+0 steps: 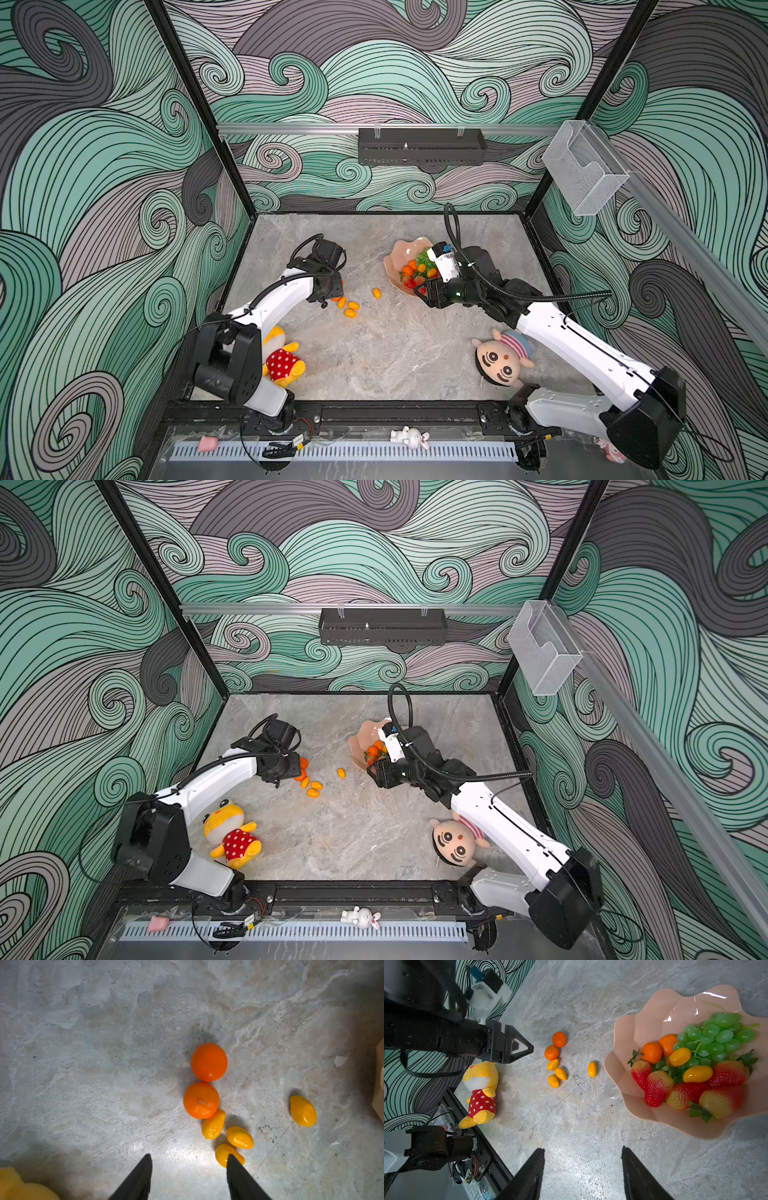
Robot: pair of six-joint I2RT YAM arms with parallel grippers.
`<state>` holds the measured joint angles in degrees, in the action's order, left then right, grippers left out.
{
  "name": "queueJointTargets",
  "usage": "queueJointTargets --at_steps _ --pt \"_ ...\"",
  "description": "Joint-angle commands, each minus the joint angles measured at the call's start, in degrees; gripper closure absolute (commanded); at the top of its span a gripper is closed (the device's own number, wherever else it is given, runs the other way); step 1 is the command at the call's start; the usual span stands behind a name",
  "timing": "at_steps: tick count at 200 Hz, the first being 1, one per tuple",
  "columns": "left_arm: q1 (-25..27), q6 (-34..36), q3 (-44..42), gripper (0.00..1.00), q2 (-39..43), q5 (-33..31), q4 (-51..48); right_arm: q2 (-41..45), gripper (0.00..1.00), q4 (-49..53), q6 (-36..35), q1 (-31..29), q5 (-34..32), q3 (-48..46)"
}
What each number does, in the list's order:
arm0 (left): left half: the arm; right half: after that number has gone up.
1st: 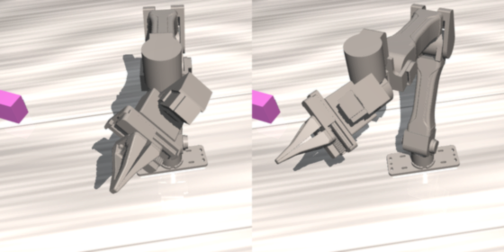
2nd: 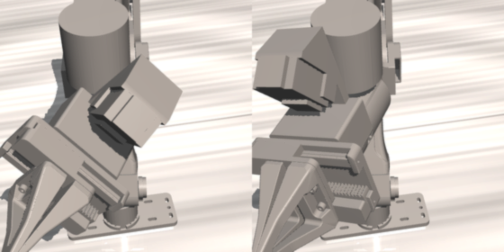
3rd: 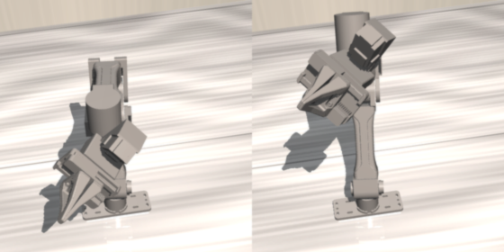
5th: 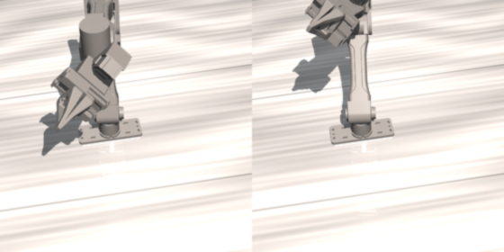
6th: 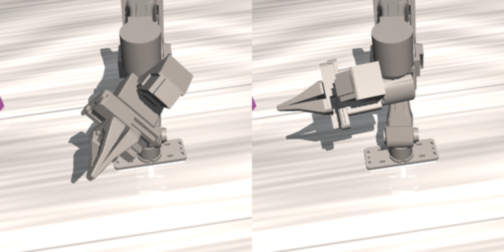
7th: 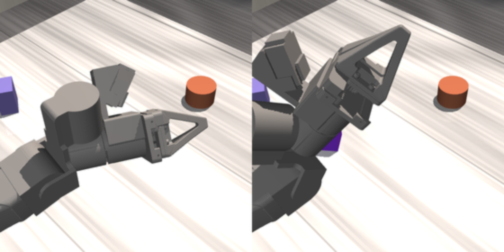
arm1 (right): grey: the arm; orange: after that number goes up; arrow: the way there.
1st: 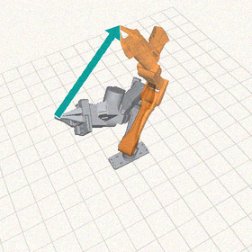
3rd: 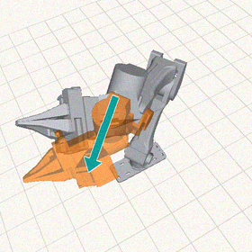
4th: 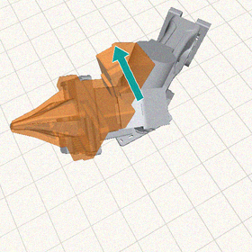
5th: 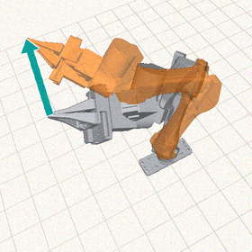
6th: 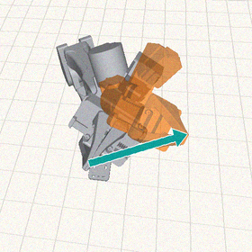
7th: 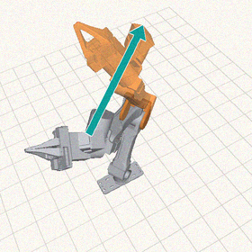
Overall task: Place and organize the fake fruits in the fruit bowl
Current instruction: 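Withdraw the right arm from the bowl while the left gripper moves over the tangerines, then lower the left gripper onto a tangerine, close and lift it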
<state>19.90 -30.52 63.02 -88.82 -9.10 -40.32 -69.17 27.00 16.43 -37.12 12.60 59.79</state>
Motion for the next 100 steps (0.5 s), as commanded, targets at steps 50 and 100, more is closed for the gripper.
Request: queueJointTargets --at_steps 50,100 --pt "-2.30 2.22 3.70 0.39 -7.72 4.95 -1.55 1.48 0.40 1.08 -2.01 -0.19 -0.11 0.42" --pt "-3.08 2.70 6.84 0.38 -12.68 6.55 -1.27 1.57 0.40 1.16 -1.79 -0.19 -0.25 0.11"
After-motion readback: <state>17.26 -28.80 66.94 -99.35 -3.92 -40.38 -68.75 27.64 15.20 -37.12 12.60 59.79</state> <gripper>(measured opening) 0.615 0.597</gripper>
